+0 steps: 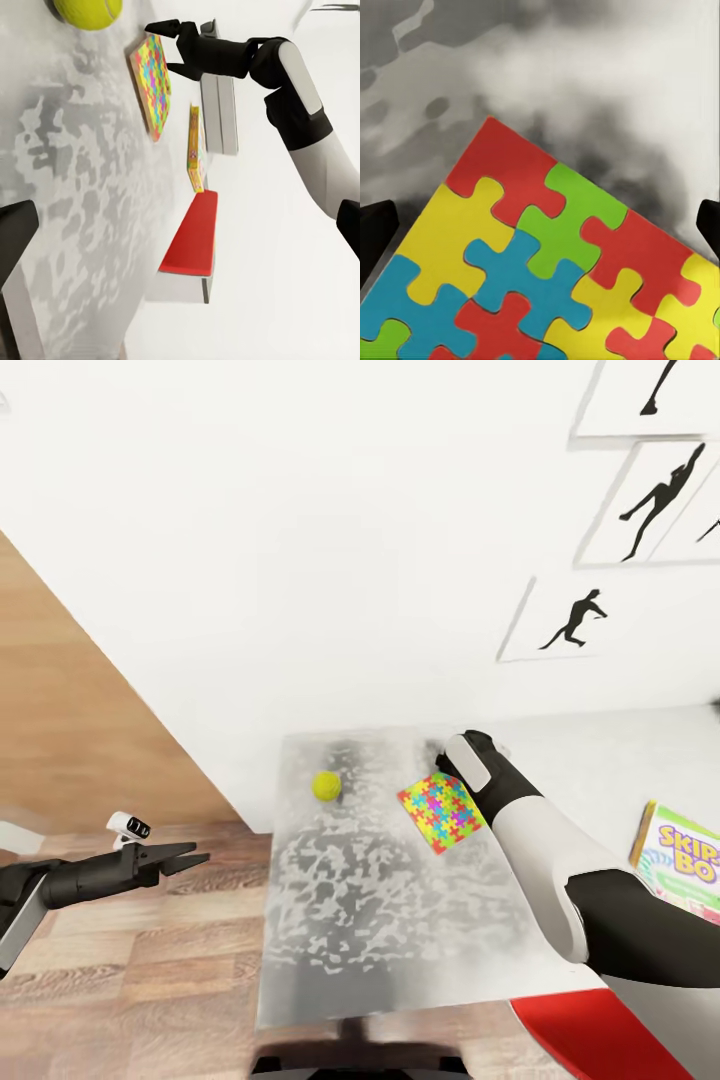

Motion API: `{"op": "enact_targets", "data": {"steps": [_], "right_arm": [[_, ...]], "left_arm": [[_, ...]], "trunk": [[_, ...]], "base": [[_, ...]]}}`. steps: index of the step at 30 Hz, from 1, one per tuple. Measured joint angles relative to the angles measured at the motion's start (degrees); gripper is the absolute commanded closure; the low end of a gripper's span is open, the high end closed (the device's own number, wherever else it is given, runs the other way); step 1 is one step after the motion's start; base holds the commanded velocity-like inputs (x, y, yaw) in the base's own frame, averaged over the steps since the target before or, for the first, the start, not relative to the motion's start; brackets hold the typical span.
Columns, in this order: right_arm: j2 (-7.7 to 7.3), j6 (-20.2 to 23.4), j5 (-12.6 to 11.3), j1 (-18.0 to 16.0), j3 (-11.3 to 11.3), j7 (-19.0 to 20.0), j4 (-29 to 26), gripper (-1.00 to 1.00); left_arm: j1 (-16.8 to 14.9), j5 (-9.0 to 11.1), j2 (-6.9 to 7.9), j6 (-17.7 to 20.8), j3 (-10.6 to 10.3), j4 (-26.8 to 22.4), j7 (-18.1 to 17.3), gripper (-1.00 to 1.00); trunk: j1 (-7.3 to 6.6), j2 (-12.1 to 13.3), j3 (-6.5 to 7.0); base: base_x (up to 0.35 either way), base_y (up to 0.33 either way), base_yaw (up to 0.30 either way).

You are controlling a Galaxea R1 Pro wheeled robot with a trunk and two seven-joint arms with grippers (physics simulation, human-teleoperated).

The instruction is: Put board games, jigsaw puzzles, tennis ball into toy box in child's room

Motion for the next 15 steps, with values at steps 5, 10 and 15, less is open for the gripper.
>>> {"op": "enact_targets", "data": {"steps": [5, 10, 15], "right_arm": [[0.12, 0.0, 0.0, 0.0, 0.0, 0.0, 0.0, -1.00], [0.13, 0.1, 0.2, 0.0, 0.0, 0.0, 0.0, -1.00], [-0.04, 0.0, -0.1, 0.0, 0.0, 0.0, 0.0, -1.00]], "left_arm": [[0.0, 0.0, 0.00, 0.0, 0.1, 0.0, 0.0, -1.00], [0.0, 0.0, 0.00, 0.0, 0.1, 0.0, 0.0, -1.00], [0.0, 0.0, 0.00, 0.0, 0.1, 0.0, 0.0, -1.00]], "trunk": [[0.00, 0.0, 0.00], [0.00, 0.0, 0.00], [0.00, 0.0, 0.00]], "base": [[-0.174, 0.057, 0.000], [-0.183, 0.170, 0.000], [-0.170, 0.060, 0.000]]}}
